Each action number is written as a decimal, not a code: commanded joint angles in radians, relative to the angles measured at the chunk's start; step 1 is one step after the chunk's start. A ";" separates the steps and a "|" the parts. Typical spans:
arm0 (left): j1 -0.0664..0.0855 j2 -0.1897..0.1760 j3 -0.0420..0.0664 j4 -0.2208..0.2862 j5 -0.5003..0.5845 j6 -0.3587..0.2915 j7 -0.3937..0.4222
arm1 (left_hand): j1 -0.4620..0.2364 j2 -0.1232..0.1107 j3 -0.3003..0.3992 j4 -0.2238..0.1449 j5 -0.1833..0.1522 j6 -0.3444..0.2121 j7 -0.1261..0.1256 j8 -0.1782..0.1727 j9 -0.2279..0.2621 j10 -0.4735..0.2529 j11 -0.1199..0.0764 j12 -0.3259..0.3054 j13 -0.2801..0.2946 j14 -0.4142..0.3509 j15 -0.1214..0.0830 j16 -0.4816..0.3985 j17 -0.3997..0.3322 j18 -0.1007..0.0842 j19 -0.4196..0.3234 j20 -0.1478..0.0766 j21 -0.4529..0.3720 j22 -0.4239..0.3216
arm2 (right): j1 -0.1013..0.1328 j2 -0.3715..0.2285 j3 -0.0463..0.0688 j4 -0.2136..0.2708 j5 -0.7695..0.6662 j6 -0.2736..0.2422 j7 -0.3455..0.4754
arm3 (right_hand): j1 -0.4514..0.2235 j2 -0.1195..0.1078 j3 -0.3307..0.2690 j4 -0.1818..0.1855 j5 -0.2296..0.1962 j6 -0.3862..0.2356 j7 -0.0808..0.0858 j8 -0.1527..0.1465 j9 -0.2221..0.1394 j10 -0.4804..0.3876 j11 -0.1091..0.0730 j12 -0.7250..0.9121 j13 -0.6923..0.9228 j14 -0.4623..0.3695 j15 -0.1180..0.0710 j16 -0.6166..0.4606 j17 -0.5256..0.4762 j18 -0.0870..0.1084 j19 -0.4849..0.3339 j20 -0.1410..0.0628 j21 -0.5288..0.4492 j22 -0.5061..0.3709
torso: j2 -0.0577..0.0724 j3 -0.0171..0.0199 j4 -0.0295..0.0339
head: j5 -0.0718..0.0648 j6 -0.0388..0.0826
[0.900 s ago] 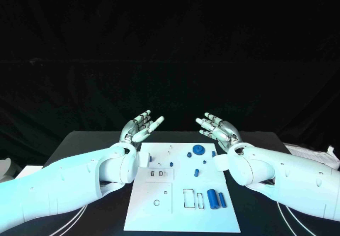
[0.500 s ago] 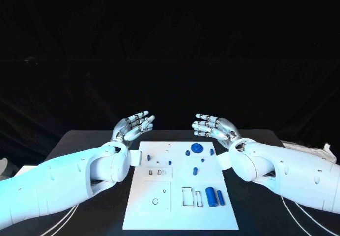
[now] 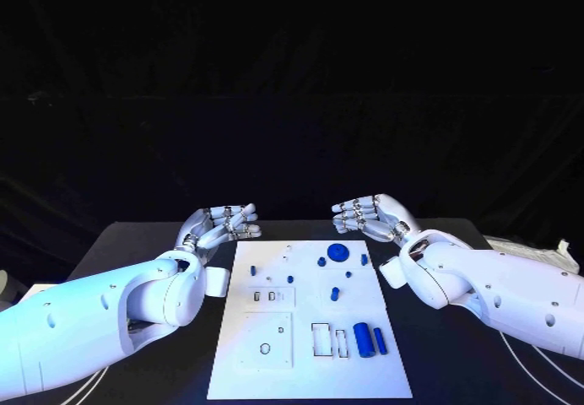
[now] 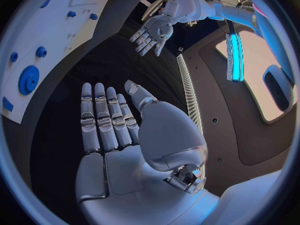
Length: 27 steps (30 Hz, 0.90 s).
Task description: Assemble the parts on the task board
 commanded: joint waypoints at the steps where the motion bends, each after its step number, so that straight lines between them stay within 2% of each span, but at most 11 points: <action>1: 0.003 -0.023 0.008 0.049 -0.057 0.077 0.002 | 0.006 0.010 -0.007 -0.007 -0.003 0.031 -0.015 0.011 0.001 0.057 -0.020 0.018 0.009 0.070 -0.023 0.029 0.028 0.014 0.054 -0.022 0.023 0.007 | 0.015 -0.004 0.004 0.000 -0.278 0.001 -0.077 | -0.027 -0.037 0.093 -0.029 -0.028 0.104 -0.028 -0.017 0.004 0.134 -0.037 -0.026 0.005 0.173 -0.049 0.014 0.017 0.016 0.129 -0.048 0.054 0.010 | 0.040 0.0005 0.0083 | -0.009 0.010; 3: 0.004 -0.036 0.016 0.075 -0.045 0.087 0.007 | 0.015 0.011 -0.008 -0.014 -0.003 0.045 -0.023 0.010 0.001 0.081 -0.030 0.017 0.012 0.097 -0.034 0.038 0.047 0.014 0.082 -0.035 0.034 0.010 | 0.024 -0.007 0.005 -0.004 -0.364 0.012 -0.113 | -0.027 -0.049 0.097 -0.031 -0.048 0.127 -0.039 -0.016 0.006 0.167 -0.050 -0.027 0.006 0.218 -0.066 0.025 0.031 0.015 0.166 -0.068 0.079 0.020 | 0.054 -0.0008 0.0148 | -0.016 0.016; 4: 0.005 -0.042 0.019 0.086 -0.038 0.093 0.007 | 0.018 0.011 -0.008 -0.016 -0.003 0.047 -0.024 0.009 0.001 0.083 -0.030 0.016 0.012 0.097 -0.035 0.037 0.050 0.013 0.083 -0.036 0.033 0.010 | 0.027 -0.008 0.006 -0.007 -0.400 0.017 -0.129 | -0.026 -0.054 0.097 -0.032 -0.052 0.136 -0.043 -0.016 0.007 0.179 -0.056 -0.027 0.007 0.238 -0.072 0.030 0.037 0.015 0.180 -0.075 0.090 0.025 | 0.061 -0.0022 0.0204 | -0.023 0.018; 7: 0.010 -0.062 0.026 0.119 -0.017 0.113 0.002 | 0.022 0.011 -0.008 -0.020 -0.003 0.050 -0.025 0.007 0.001 0.087 -0.031 0.012 0.011 0.094 -0.035 0.033 0.054 0.013 0.084 -0.037 0.032 0.008 | 0.040 -0.008 0.007 -0.016 -0.540 0.039 -0.196 | -0.020 -0.064 0.094 -0.032 -0.063 0.153 -0.051 -0.018 0.008 0.204 -0.065 -0.030 0.008 0.281 -0.087 0.043 0.055 0.014 0.214 -0.091 0.119 0.039 | 0.078 -0.0028 0.0297 | -0.031 0.020; 8: 0.012 -0.068 0.028 0.129 -0.010 0.118 -0.001 | 0.022 0.011 -0.008 -0.020 -0.003 0.050 -0.025 0.007 0.001 0.088 -0.031 0.012 0.011 0.094 -0.035 0.033 0.054 0.013 0.084 -0.037 0.031 0.008 | 0.044 -0.007 0.007 -0.018 -0.586 0.046 -0.219 | -0.022 -0.069 0.090 -0.030 -0.067 0.157 -0.053 -0.018 0.008 0.210 -0.068 -0.031 0.009 0.296 -0.091 0.048 0.061 0.014 0.225 -0.096 0.129 0.043 | 0.083 -0.0025 0.0317 | -0.033 0.020; 14: 0.020 -0.100 0.032 0.181 0.053 0.133 -0.013 | 0.019 0.011 -0.011 -0.019 -0.003 0.051 -0.024 0.005 0.000 0.089 -0.031 0.009 0.011 0.094 -0.035 0.031 0.058 0.012 0.085 -0.038 0.030 0.007 | 0.063 0.000 0.009 -0.010 -0.824 0.107 -0.344 | -0.023 -0.095 0.077 -0.014 -0.089 0.185 -0.075 -0.023 0.009 0.243 -0.093 -0.039 0.009 0.427 -0.130 0.120 0.124 0.014 0.322 -0.139 0.216 0.085 | 0.119 -0.0008 0.0435 | -0.052 0.033; 18: 0.031 -0.115 0.032 0.211 0.072 0.145 -0.019 | 0.017 0.011 -0.012 -0.019 -0.003 0.051 -0.024 0.003 0.000 0.089 -0.030 0.006 0.010 0.094 -0.035 0.029 0.060 0.012 0.086 -0.038 0.030 0.007 | 0.073 0.004 0.010 0.004 -0.938 0.153 -0.402 | -0.024 -0.115 0.091 0.011 -0.108 0.197 -0.085 -0.033 0.007 0.250 -0.108 -0.043 0.008 0.435 -0.145 0.256 0.222 0.011 0.364 -0.160 0.284 0.123 | 0.137 0.0008 0.0467 | -0.056 0.035; 20: 0.035 -0.121 0.032 0.222 0.076 0.153 -0.027 | 0.017 0.012 -0.013 -0.019 -0.003 0.051 -0.024 0.003 0.000 0.089 -0.030 0.006 0.010 0.094 -0.035 0.029 0.060 0.012 0.086 -0.038 0.030 0.007 | 0.076 0.007 0.011 0.011 -0.973 0.170 -0.420 | -0.024 -0.124 0.106 0.023 -0.109 0.199 -0.090 -0.034 0.006 0.248 -0.105 -0.042 0.009 0.430 -0.146 0.307 0.262 0.012 0.367 -0.165 0.308 0.137 | 0.145 0.0016 0.0480 | -0.059 0.036; 23: 0.038 -0.124 0.032 0.230 0.079 0.162 -0.039 | 0.015 0.013 -0.015 -0.020 -0.003 0.048 -0.021 -0.003 -0.002 0.086 -0.028 -0.002 0.009 0.092 -0.033 0.025 0.065 0.011 0.085 -0.037 0.027 0.005 | 0.079 0.010 0.011 0.017 -1.004 0.182 -0.434 | -0.027 -0.136 0.112 0.030 -0.110 0.194 -0.083 -0.036 0.005 0.217 -0.100 -0.046 0.005 0.434 -0.146 0.331 0.282 0.010 0.369 -0.163 0.322 0.145 | 0.152 0.0025 0.0481 | -0.060 0.038; 27: 0.042 -0.126 0.033 0.236 0.081 0.172 -0.050 | 0.015 0.013 -0.018 -0.021 -0.003 0.044 -0.019 -0.009 -0.003 0.082 -0.026 -0.009 0.007 0.092 -0.032 0.022 0.071 0.011 0.086 -0.036 0.025 0.003 | 0.081 0.012 0.011 0.029 -1.043 0.209 -0.452 | -0.031 -0.166 0.140 0.058 -0.110 0.180 -0.081 -0.037 0.004 0.197 -0.099 -0.044 0.007 0.433 -0.147 0.433 0.358 0.009 0.386 -0.163 0.382 0.181 | 0.160 0.0036 0.0492 | -0.060 0.042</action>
